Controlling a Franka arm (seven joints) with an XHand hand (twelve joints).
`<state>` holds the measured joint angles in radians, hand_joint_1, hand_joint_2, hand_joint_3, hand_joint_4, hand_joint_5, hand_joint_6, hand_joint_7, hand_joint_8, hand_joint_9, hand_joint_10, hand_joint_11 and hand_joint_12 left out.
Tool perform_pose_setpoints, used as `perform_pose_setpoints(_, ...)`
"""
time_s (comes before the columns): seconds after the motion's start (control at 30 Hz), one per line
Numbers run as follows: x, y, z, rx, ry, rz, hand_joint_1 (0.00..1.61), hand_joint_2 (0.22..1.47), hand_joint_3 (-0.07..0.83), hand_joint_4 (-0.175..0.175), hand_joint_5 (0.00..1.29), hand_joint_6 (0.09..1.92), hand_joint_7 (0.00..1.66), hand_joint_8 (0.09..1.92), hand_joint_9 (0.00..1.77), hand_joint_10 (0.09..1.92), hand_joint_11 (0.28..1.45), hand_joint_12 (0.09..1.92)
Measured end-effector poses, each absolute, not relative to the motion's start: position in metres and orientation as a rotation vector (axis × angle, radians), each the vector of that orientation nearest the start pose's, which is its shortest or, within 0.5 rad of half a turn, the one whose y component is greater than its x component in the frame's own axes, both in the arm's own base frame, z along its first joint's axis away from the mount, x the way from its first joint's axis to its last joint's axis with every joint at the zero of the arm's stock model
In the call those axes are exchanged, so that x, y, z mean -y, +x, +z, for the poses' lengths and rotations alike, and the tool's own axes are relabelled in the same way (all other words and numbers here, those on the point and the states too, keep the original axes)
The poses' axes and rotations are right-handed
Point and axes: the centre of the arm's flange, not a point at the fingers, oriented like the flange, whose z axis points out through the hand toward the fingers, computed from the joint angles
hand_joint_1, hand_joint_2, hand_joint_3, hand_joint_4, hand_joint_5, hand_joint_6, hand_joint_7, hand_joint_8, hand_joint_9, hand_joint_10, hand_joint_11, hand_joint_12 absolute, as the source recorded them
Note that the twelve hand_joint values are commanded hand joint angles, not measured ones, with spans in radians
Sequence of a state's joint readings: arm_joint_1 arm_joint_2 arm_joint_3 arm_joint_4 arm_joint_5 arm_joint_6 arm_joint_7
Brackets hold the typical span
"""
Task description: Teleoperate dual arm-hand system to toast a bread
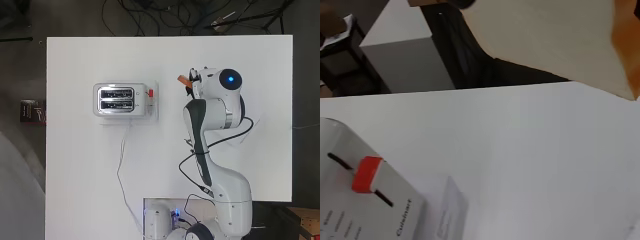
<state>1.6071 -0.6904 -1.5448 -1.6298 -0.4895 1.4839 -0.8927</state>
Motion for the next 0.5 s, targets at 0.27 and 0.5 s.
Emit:
perform_pose_setpoints(0.27, 0.001, 0.584, 0.524, 2.074, -2.132, -0.059, 1.21, 1.22, 0.000, -0.175, 0.61, 1.39, 0.99, 1.10, 1.33, 0.09, 0.74, 0.28)
perform_pose_setpoints(0.5, -0.122, 0.595, 0.495, 2.201, -1.894, 0.011, 1.21, 1.22, 0.000, -0.175, 0.60, 1.40, 0.99, 1.09, 1.35, 0.09, 0.77, 0.26)
